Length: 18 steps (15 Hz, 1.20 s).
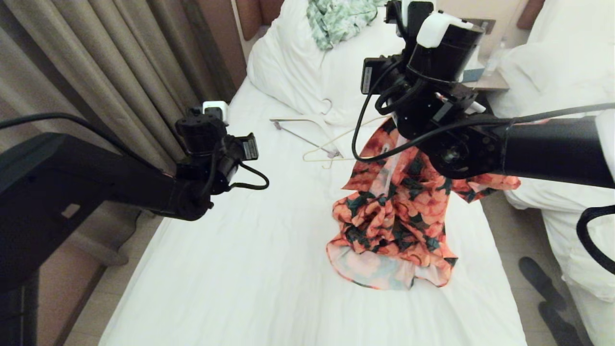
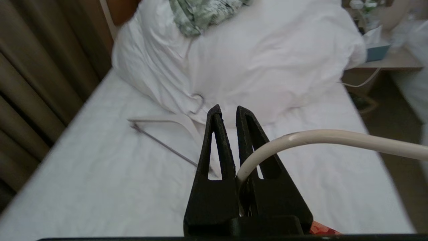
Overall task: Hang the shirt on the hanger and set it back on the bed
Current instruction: Take the clothes hanger out of the clothes
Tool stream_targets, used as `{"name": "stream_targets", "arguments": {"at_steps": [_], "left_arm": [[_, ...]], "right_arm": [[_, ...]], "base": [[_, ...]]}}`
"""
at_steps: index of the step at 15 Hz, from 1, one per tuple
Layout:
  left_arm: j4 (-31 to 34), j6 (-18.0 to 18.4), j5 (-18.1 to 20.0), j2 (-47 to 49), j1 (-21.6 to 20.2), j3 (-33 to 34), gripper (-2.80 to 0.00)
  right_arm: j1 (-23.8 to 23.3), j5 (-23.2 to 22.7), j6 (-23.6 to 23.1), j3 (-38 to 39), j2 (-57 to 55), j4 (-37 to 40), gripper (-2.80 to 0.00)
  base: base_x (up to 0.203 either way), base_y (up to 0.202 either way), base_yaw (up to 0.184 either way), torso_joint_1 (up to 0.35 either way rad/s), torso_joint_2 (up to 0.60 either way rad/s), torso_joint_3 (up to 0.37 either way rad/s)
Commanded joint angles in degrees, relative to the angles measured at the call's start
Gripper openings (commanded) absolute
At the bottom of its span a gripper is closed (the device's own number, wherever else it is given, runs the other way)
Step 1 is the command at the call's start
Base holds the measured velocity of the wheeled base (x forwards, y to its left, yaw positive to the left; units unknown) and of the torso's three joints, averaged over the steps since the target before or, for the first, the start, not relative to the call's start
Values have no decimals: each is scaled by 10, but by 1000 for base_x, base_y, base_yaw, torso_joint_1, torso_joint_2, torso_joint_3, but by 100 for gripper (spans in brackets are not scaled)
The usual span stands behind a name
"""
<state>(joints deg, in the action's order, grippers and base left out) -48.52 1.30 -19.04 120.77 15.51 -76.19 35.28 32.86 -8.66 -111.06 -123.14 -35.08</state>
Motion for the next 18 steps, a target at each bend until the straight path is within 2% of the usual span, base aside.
{"name": "stream_targets", "arguments": {"at_steps": [1,3,5,7,11,13,15,17,18], "left_arm": [[46,-27,4,-11,-70,-53,-280],[88,-59,29,-33,-112,-75,-280],[100,-71,40,-43,-124,-80,-280],[105,-93,45,-52,-117,-81,-280],[107,-93,44,-54,-113,-79,-280],[107,-93,44,-55,-109,-78,-280],[107,-94,42,-58,-105,-76,-280],[107,-93,42,-63,-103,-75,-280],[107,-93,41,-63,-98,-73,-280]], "right_arm": [[-1,0,15,-18,-47,-23,-280],[-4,-11,46,-23,-86,-85,-280],[-8,-12,94,-24,-105,-141,-280],[-7,37,136,-23,-105,-159,-280],[-13,123,197,-10,-96,-158,-280],[-9,168,208,18,-86,-161,-280],[-6,176,198,54,-73,-157,-280],[7,178,159,86,-57,-132,-280],[15,177,154,104,-44,-114,-280]], "base": [[0,0,0,0,0,0],[0,0,0,0,0,0],[0,0,0,0,0,0],[0,0,0,0,0,0],[0,0,0,0,0,0],[0,0,0,0,0,0],[0,0,0,0,0,0],[0,0,0,0,0,0],[0,0,0,0,0,0]]}}
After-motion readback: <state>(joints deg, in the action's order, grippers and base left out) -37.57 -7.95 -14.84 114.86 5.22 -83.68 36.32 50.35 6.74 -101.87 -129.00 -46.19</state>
